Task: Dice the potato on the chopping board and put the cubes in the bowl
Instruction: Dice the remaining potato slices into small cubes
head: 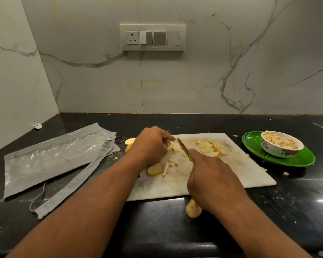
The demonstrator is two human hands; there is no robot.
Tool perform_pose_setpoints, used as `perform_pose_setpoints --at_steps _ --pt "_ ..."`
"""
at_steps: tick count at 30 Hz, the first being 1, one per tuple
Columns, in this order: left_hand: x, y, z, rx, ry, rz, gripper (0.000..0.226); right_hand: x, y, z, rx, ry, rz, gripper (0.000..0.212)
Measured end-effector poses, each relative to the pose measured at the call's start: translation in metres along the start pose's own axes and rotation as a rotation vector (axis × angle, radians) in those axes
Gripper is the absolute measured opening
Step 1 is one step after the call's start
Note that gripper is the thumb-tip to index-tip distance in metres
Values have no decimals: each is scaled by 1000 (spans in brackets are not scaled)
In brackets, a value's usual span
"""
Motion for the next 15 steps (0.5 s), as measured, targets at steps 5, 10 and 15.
perform_pose_setpoints --at_steps 5,10,15 --pt "-11 -1 14 -39 186 -95 35 27 -26 21 -33 41 51 56" --pt "-7 -1 14 -27 159 -63 34 23 -17 -3 58 129 57 57" --pt "-9 -4 13 -13 221 -72 27 13 5 -14 103 102 56 66"
Point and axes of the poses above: each hand's wrist, its own y-axis away from the middle knuckle, its own x-axis out of the palm, z = x × y, the point moved 8 cm from there along -y, towards the middle knuckle, and after that the axes turned 11 degrees about -x, right-handed, at the moved point
